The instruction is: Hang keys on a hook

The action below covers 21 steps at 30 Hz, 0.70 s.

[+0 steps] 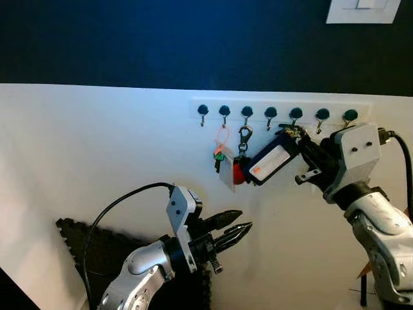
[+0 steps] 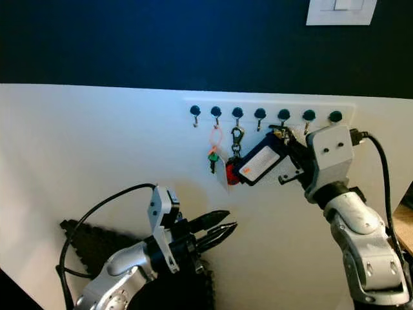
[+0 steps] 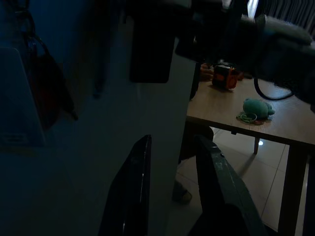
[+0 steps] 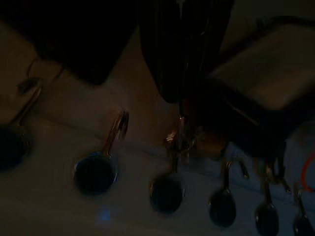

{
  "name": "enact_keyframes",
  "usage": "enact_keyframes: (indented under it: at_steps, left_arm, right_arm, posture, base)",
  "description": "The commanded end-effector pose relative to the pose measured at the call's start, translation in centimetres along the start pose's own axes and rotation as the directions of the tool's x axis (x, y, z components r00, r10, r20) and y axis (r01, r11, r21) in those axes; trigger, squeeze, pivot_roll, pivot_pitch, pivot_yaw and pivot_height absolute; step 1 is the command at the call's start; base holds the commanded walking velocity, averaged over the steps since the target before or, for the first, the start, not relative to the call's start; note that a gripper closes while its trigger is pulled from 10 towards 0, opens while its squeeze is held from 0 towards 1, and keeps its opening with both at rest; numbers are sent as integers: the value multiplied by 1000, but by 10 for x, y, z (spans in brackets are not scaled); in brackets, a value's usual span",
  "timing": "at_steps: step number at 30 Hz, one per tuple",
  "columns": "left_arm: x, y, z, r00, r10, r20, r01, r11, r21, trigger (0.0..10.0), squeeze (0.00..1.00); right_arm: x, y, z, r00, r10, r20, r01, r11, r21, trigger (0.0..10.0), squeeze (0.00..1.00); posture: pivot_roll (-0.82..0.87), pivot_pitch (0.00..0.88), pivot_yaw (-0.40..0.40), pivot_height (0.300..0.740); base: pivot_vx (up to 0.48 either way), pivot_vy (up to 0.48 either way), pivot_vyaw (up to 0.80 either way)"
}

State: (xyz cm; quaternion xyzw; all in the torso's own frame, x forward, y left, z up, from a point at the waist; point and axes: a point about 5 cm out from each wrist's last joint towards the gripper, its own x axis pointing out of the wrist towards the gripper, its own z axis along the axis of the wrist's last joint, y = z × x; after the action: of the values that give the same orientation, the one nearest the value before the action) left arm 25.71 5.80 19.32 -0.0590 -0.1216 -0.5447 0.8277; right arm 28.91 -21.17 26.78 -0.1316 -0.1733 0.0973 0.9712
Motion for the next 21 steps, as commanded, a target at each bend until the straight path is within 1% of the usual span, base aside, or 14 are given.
enact_keyframes:
  at_steps: [1, 12, 18, 19, 20, 21]
  left_arm:
    - [-2, -2, -1, 1000, -15, -19, 15, 1000, 14, 10000, 0]
    - [-3, -2, 0, 1000, -14, -24, 15, 1000, 17, 10000, 0]
    - [-2, -2, 0, 1000, -14, -23, 14, 1000, 19, 10000, 0]
    - [-2, -2, 0, 1000, -14, -23, 14, 1000, 20, 10000, 0]
    - [-2, -2, 0, 1000, -13, -24, 14, 1000, 20, 10000, 0]
    - [-2, -2, 0, 1000, -13, -24, 14, 1000, 21, 10000, 0]
  right_arm:
    - [-2, 2, -10, 1000, -9, -26, 10, 1000, 14, 10000, 0]
    - [-8, 4, -19, 998, -32, -47, 33, 999, 4, 10000, 0]
    - [-10, 6, -24, 998, -31, -51, 32, 999, 30, 10000, 0]
    - [-10, 6, -23, 999, -32, -41, 34, 998, 49, 10000, 165]
    - [-10, 6, -22, 999, -37, -34, 38, 997, 59, 10000, 769]
    - [-11, 5, -22, 999, -41, -29, 42, 997, 65, 10000, 1000]
  posture:
    - [64, 75, 65, 740]
    - [64, 80, 68, 740]
    - [65, 81, 67, 740]
    - [67, 81, 67, 740]
    - [67, 81, 67, 740]
    - [67, 82, 67, 740]
  base:
    - [0, 0, 0]
    - [0, 0, 0]
    - [0, 0, 0]
    - [0, 0, 0]
    - [0, 0, 0]
    - [0, 0, 0]
